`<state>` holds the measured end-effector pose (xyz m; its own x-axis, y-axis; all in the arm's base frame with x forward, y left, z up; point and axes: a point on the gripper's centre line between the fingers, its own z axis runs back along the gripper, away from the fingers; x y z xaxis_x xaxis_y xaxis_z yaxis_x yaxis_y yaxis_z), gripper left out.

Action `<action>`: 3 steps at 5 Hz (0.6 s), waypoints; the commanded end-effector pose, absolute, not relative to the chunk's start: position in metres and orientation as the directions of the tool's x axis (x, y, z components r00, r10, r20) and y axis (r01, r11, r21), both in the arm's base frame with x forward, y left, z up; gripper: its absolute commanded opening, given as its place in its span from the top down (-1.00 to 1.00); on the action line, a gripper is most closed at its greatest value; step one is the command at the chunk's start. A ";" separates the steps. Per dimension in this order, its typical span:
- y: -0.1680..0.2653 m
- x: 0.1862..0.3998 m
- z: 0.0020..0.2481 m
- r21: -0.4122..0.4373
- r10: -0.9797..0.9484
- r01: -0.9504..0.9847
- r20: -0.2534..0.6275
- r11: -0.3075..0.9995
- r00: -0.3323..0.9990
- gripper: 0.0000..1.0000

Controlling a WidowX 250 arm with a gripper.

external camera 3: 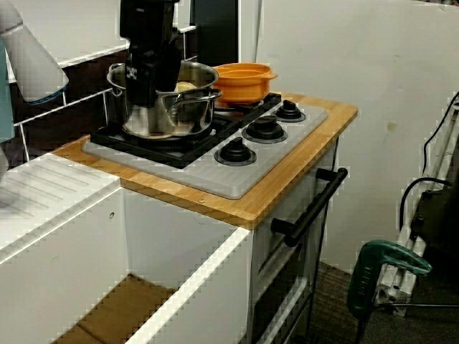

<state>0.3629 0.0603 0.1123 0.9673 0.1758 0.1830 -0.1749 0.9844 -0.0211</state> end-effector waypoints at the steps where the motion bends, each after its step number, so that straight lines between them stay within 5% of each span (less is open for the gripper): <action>1: 0.053 0.367 0.149 -0.021 0.146 -0.146 0.272 0.989 0.951 -1.00; 3: 0.035 0.373 0.156 -0.030 0.119 -0.115 0.279 0.993 0.953 -1.00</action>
<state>0.3694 0.0329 0.1264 0.9736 0.1238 0.1915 -0.1196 0.9923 -0.0332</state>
